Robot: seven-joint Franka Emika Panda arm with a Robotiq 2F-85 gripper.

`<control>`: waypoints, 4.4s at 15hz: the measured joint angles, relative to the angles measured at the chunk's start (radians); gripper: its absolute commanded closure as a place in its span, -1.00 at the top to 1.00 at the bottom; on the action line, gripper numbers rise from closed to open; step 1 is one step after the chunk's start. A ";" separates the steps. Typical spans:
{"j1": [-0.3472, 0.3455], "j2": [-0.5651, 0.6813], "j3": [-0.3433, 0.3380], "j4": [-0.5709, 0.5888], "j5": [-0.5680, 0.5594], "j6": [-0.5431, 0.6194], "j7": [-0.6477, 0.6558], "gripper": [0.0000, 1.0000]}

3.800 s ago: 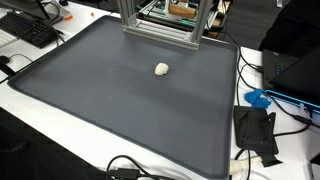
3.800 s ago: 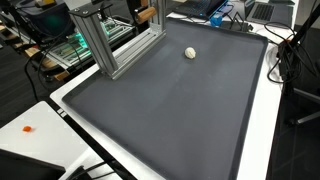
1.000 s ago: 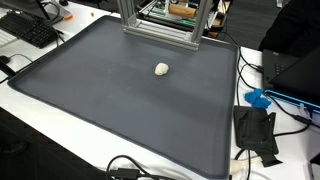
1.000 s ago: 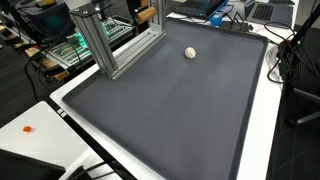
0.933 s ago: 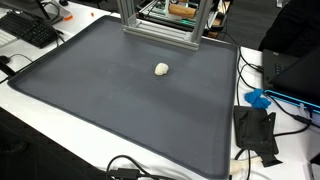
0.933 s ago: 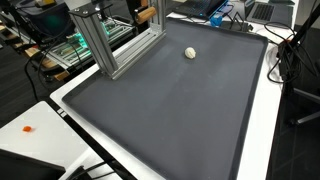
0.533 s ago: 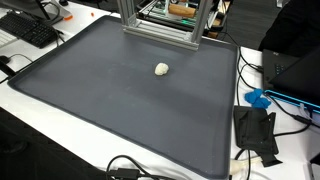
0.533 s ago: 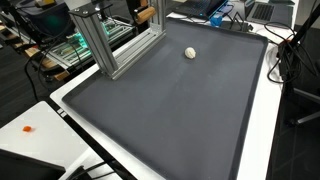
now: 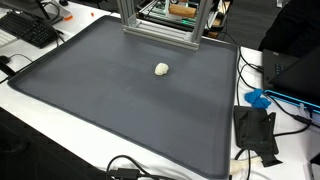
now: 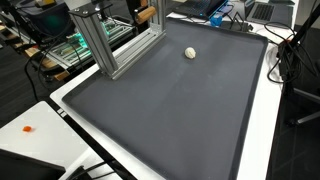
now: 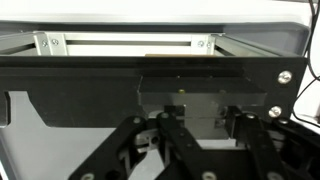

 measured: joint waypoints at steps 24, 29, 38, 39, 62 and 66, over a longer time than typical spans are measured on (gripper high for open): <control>-0.008 0.053 -0.013 0.072 -0.072 0.214 -0.109 -0.57; -0.010 0.239 -0.030 0.088 -0.092 0.445 -0.198 -0.57; -0.021 0.647 -0.089 0.238 -0.094 0.593 -0.295 -0.57; -0.025 0.682 -0.091 0.259 -0.095 0.593 -0.300 -0.57; -0.041 0.827 -0.101 0.447 -0.137 0.394 -0.305 -0.57; -0.041 0.769 -0.100 0.441 -0.140 0.361 -0.306 -0.57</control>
